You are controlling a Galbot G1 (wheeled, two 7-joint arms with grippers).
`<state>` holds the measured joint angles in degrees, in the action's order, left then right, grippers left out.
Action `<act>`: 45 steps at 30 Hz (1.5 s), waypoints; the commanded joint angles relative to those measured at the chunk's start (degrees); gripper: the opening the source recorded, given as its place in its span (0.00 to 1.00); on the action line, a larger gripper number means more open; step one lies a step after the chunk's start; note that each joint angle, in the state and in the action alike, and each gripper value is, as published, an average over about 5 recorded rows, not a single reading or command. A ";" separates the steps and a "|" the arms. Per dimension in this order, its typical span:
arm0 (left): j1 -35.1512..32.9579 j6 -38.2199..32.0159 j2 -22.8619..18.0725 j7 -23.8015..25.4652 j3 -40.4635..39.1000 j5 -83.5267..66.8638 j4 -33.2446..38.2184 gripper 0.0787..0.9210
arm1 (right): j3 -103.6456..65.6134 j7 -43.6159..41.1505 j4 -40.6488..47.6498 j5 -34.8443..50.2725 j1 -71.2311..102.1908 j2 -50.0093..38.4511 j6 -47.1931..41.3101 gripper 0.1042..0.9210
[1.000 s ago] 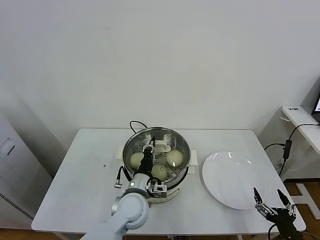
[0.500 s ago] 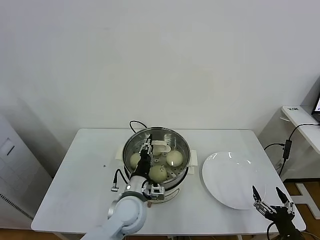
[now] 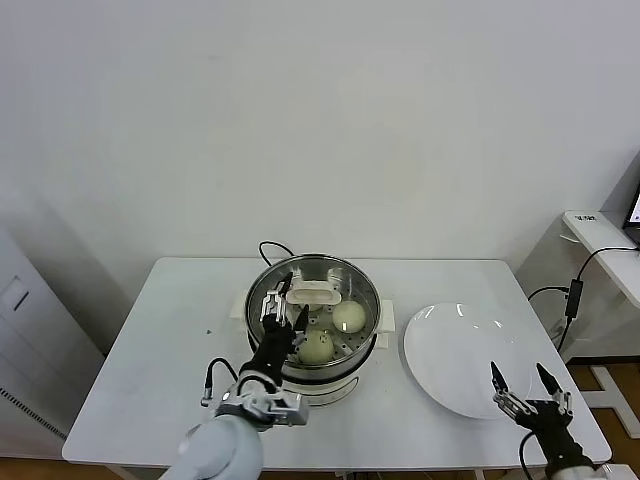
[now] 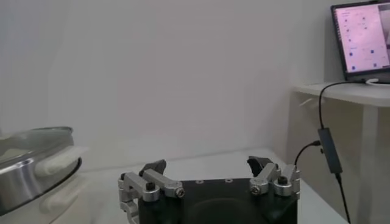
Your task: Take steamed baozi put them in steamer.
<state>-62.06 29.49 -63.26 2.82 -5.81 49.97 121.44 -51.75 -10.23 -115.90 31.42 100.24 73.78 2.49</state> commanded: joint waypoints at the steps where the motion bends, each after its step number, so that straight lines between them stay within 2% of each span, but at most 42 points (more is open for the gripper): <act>1: -9.28 -18.25 0.07 -9.18 15.65 -24.74 6.47 0.87 | 6.96 5.25 0.18 0.33 -8.19 -4.63 -1.77 0.88; 4: -12.75 -22.17 -2.84 -9.30 23.21 -30.83 5.65 0.88 | 9.29 6.48 0.33 0.57 -10.46 -4.84 -1.97 0.88; 10: -20.46 -30.71 -11.35 -5.29 35.72 -39.73 1.15 0.88 | 11.68 7.37 0.70 0.24 -12.45 -4.89 -2.18 0.88; 18: -26.14 -38.64 -17.33 0.23 42.60 -43.98 -4.65 0.88 | 12.37 6.86 1.59 -1.09 -12.43 -4.61 -1.94 0.88; 30: -27.48 -41.34 -20.35 2.55 45.99 -46.15 -8.24 0.88 | 12.40 4.33 2.79 -3.32 -11.41 -3.01 -0.64 0.88; 45: -27.34 -40.85 -20.37 4.70 47.00 -48.74 -8.76 0.88 | 12.32 3.30 3.44 -4.24 -11.18 -2.48 -0.14 0.88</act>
<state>-88.34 -9.81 -82.52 5.63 39.44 3.70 113.48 -39.71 -6.44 -112.78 27.74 89.26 71.23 2.11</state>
